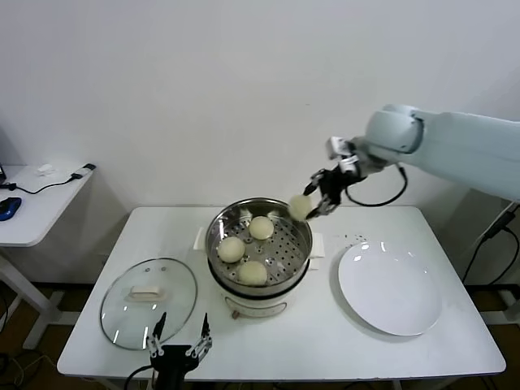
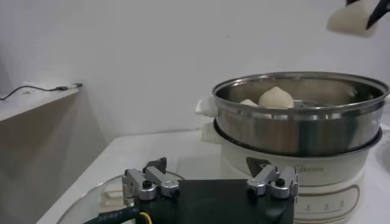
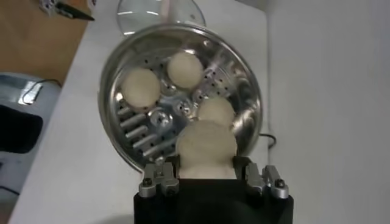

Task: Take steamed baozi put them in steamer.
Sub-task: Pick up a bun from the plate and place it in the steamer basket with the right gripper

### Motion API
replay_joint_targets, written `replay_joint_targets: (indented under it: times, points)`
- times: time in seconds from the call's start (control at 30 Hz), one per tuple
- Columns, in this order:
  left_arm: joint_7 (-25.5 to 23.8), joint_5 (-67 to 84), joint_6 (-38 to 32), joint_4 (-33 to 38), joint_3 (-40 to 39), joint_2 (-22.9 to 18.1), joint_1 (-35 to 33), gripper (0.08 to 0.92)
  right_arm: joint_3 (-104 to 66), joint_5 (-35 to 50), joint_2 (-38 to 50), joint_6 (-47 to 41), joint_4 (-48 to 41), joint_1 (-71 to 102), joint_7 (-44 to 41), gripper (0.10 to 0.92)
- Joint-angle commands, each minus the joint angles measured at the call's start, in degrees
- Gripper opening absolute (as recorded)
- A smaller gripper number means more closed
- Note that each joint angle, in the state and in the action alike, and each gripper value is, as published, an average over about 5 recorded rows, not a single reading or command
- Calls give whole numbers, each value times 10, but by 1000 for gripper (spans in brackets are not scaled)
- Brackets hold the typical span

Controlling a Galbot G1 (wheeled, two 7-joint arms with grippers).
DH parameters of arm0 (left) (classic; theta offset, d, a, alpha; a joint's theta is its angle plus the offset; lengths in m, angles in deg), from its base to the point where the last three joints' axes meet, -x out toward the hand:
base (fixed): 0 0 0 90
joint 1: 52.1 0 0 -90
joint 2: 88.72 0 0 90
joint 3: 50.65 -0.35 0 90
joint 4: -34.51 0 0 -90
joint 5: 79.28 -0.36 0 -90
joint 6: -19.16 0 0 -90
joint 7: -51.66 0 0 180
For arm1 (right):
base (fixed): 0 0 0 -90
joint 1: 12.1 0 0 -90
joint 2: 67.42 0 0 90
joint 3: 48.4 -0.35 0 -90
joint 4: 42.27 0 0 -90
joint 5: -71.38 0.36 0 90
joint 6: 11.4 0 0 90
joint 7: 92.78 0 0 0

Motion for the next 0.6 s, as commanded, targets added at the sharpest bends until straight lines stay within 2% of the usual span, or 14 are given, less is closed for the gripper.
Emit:
replay_joint_targets:
  times: [0.03,0.6]
  points:
    - [0,1,1,1,0,0,2,823,44,50,-51,-78,52,40,92,591]
    - [-6,16,12,-4,13,-1,15,823,1,1,-82,-93,-32,138,120,592]
